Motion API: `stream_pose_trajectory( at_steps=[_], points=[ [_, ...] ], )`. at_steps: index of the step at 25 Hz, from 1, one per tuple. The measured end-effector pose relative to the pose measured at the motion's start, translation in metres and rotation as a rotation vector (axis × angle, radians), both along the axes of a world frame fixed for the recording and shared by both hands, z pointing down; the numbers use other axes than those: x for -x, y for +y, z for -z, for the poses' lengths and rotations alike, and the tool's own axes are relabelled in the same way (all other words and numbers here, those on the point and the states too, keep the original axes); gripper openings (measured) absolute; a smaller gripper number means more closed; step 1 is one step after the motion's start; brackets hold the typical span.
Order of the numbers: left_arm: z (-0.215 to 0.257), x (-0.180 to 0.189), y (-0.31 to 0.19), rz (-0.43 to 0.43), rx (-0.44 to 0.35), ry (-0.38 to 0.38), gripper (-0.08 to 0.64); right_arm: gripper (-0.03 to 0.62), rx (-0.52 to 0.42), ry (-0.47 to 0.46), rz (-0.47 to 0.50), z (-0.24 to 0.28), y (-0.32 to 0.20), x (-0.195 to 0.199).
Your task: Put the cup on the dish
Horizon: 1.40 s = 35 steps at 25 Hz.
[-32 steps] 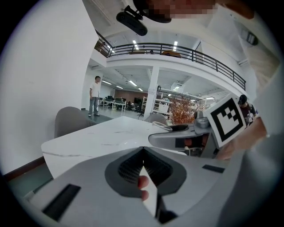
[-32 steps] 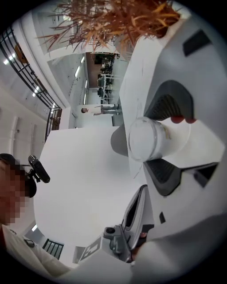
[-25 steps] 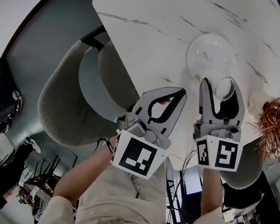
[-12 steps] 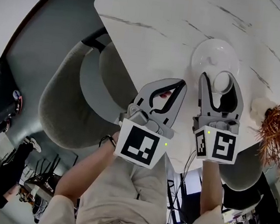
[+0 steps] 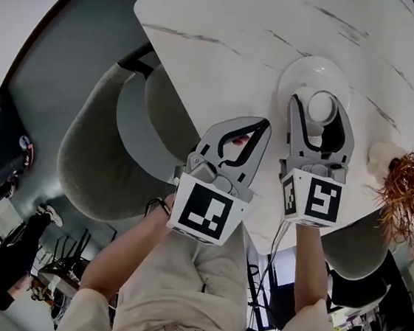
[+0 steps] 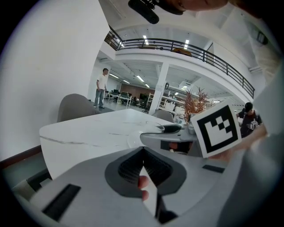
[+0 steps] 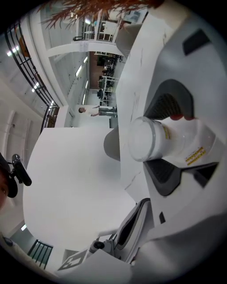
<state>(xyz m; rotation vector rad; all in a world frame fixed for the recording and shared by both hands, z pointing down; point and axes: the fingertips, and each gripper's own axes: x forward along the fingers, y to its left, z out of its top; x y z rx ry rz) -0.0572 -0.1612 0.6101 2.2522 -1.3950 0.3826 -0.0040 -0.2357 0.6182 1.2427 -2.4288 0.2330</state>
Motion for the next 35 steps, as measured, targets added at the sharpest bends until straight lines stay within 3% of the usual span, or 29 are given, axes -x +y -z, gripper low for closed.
stream_pose_trajectory(
  at_steps=[15, 31, 35],
  points=[
    [0.012, -0.019, 0.013, -0.025, -0.015, -0.005, 0.003, 0.270, -0.114, -0.033, -0.007, 0.030, 0.009, -0.006],
    [0.068, -0.034, 0.039, -0.035, -0.060, -0.003, 0.003, 0.270, -0.145, -0.136, -0.064, 0.089, 0.044, -0.036],
    [0.088, -0.041, 0.041, -0.032, -0.077, 0.010, 0.003, 0.270, -0.100, -0.142, -0.034, 0.099, 0.055, -0.039]
  ],
)
